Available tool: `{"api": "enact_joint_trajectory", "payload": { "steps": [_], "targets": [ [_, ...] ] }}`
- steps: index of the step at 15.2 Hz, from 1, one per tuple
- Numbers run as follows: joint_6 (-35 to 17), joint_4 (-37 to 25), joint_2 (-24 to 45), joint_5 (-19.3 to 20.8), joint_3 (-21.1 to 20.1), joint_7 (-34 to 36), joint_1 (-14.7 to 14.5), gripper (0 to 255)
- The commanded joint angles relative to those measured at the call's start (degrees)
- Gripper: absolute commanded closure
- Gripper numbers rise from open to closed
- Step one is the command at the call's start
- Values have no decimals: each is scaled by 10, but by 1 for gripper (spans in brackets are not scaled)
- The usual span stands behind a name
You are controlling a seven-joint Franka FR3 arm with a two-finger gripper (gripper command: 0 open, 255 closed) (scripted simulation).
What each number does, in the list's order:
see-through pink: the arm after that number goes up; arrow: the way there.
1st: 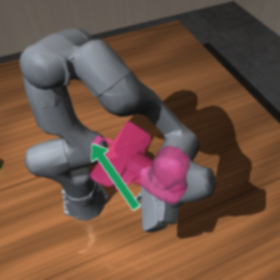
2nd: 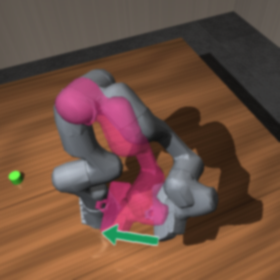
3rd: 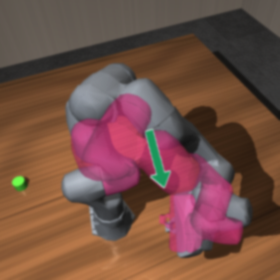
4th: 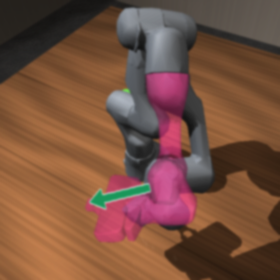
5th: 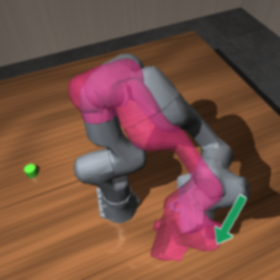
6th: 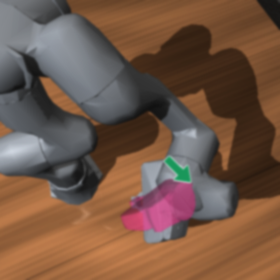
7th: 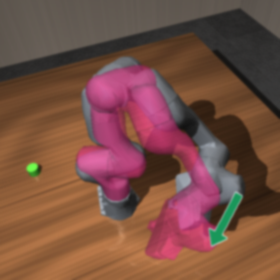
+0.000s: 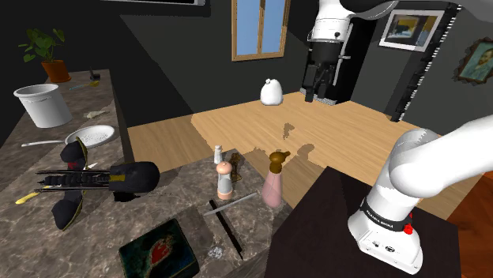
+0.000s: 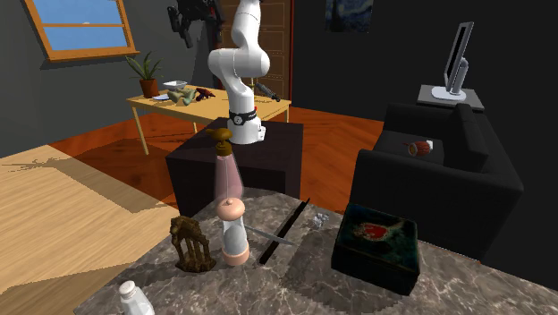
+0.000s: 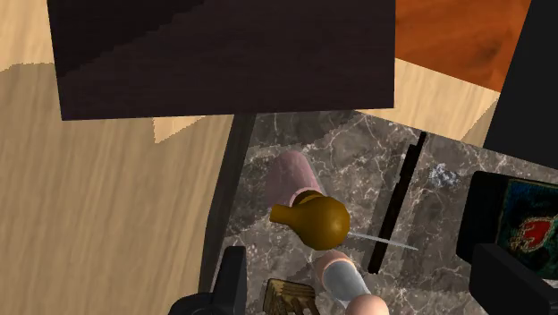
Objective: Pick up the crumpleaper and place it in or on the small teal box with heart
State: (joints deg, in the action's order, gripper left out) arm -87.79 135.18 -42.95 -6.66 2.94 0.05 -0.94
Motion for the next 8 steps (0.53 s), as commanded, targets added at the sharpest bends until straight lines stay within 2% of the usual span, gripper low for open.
{"api": "enact_joint_trajectory", "payload": {
  "steps": [1,8],
  "targets": [
    [0,0,0,0,0,0,0,0],
    [-127,94,19,-43,-58,36,-28,0]
  ]
}}
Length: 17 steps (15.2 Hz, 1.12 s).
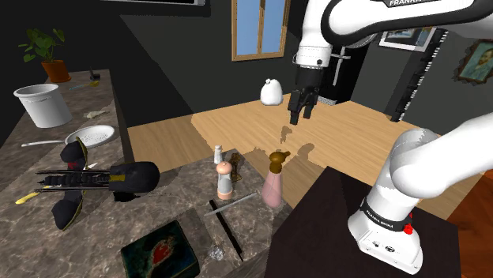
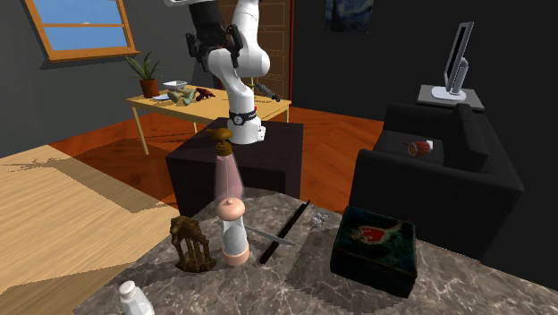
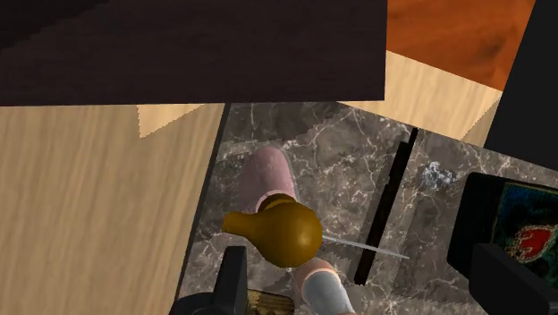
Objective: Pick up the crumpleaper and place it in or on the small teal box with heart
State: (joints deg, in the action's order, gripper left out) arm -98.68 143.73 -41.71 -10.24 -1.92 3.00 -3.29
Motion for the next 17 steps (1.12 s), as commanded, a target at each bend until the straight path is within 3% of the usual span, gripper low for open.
{"api": "enact_joint_trajectory", "payload": {
  "steps": [1,9,17],
  "targets": [
    [-37,19,13,-13,-18,11,-10,0],
    [-201,75,102,-63,-89,48,-49,0],
    [-374,75,254,-90,-160,90,-79,0]
  ]
}}
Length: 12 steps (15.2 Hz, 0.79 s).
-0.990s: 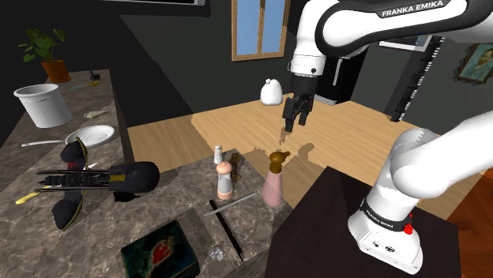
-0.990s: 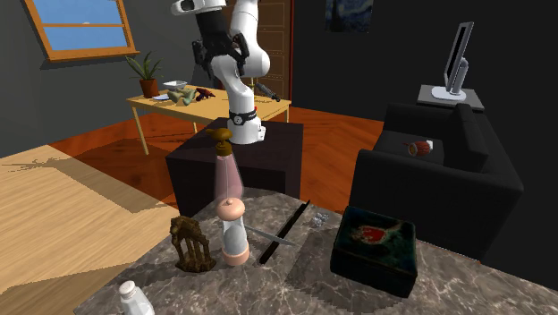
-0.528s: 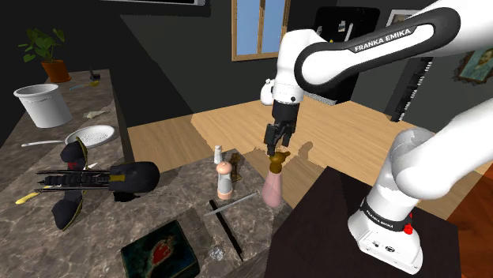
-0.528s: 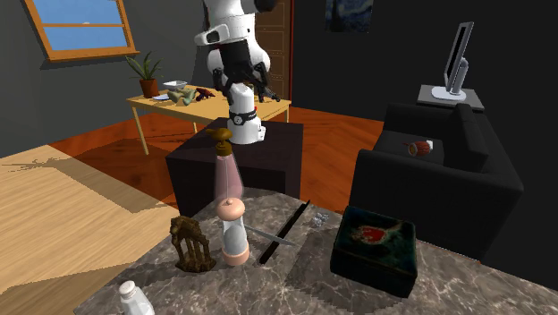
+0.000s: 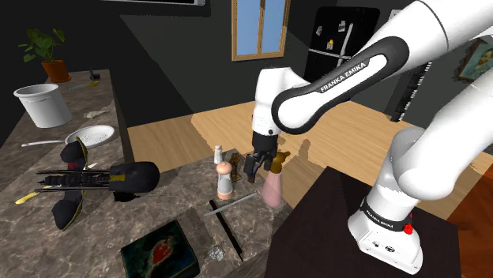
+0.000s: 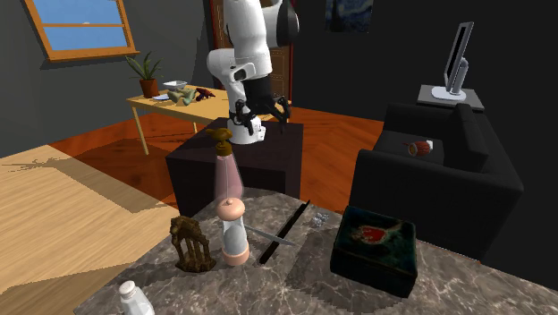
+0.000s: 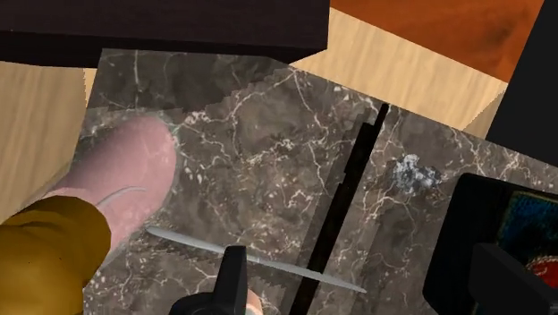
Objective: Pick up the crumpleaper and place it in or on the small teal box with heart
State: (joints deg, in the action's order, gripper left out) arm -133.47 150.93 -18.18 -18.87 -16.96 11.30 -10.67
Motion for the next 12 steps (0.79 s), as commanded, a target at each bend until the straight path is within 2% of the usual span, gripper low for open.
{"api": "enact_joint_trajectory", "payload": {
  "steps": [1,6,9,12],
  "targets": [
    [-47,-1,41,-2,-18,13,-7,0],
    [-146,-32,162,29,-54,63,-16,0],
    [-197,-60,237,75,-62,109,-26,0],
    [-239,-95,312,132,-51,162,-52,0]
  ]
}}
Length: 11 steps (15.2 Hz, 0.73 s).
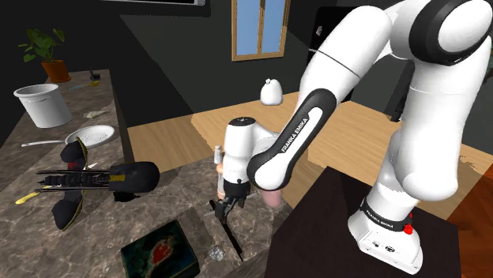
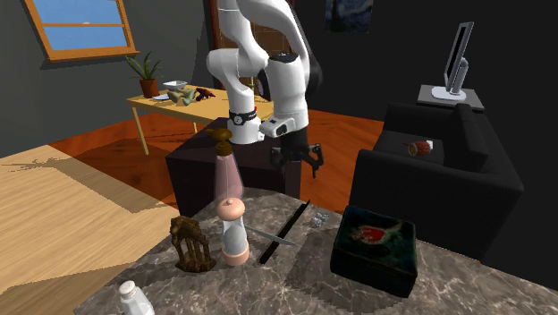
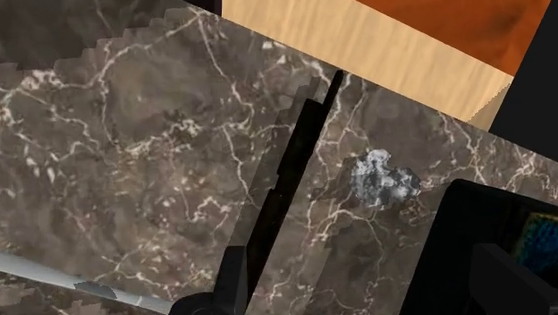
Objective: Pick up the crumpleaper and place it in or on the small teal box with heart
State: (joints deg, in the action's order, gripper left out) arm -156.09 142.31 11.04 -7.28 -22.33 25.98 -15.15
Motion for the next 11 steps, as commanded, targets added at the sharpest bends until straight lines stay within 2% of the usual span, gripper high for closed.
{"api": "enact_joint_trajectory", "payload": {
  "steps": [1,4,8,11],
  "targets": [
    [-24,-22,44,34,11,32,-20,0],
    [-51,-67,114,78,41,74,-62,0],
    [-75,-136,202,113,78,112,-120,0],
    [-86,-147,223,117,86,116,-129,0]
  ]
}}
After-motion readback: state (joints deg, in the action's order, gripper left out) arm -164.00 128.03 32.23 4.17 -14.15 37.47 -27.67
